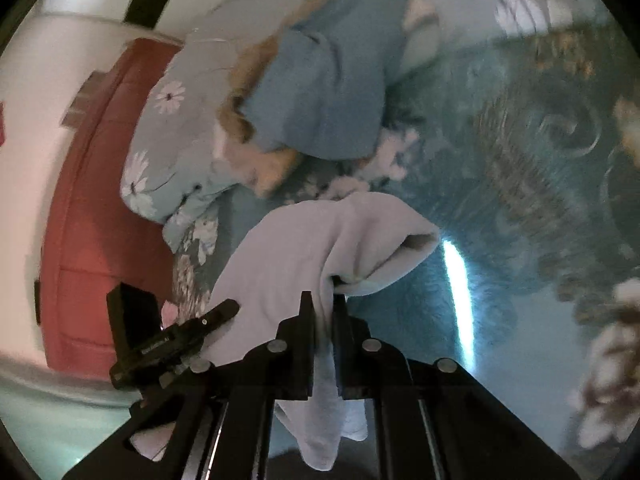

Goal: Fold clothes
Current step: 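Grasp the folded T-shirt with the right gripper and lift it off the bed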

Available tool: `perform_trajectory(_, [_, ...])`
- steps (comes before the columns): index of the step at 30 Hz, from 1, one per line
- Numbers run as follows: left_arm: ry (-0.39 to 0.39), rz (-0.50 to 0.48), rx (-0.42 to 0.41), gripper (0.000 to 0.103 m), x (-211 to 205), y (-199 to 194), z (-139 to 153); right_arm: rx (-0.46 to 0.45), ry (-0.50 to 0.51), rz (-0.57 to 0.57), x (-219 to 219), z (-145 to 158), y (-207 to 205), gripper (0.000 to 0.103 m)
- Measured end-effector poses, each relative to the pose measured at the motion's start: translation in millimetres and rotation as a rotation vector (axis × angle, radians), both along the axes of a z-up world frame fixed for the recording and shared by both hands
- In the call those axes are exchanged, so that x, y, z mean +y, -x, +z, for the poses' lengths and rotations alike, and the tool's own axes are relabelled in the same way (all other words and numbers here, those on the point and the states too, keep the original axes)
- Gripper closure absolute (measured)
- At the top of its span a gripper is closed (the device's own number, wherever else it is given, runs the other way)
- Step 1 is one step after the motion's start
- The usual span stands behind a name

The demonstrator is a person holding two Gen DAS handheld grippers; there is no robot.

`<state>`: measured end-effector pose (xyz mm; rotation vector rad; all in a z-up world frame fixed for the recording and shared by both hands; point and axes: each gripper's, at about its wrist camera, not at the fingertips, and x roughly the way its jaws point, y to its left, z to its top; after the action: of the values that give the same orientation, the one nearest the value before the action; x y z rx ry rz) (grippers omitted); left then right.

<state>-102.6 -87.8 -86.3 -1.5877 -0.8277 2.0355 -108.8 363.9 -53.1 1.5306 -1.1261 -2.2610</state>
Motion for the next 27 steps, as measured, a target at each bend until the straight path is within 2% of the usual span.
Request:
perform_trajectory(6, [-0.055,-0.059,0.097,0.089,39,-22,65,0.076,-0.042,-0.003,21,78,-48,0.095])
perform_trajectory(11, [-0.085,-0.161,0.222,0.089,101,-42,121,0.157,-0.111,-0.022,50,145,-107,0.095])
perform_trajectory(14, [-0.112,-0.227,0.272,0.089,137,-57,152,0.189,-0.157,-0.047,73,175,-144,0.095])
perform_trajectory(20, [-0.165,-0.389,0.346,0.089,226,-92,197,0.198,-0.242,-0.12,142,217,-232,0.095])
perform_trajectory(27, [-0.207,-0.594,0.365,0.089,359,-138,216,0.154,-0.394,-0.205,227,244,-329,0.095])
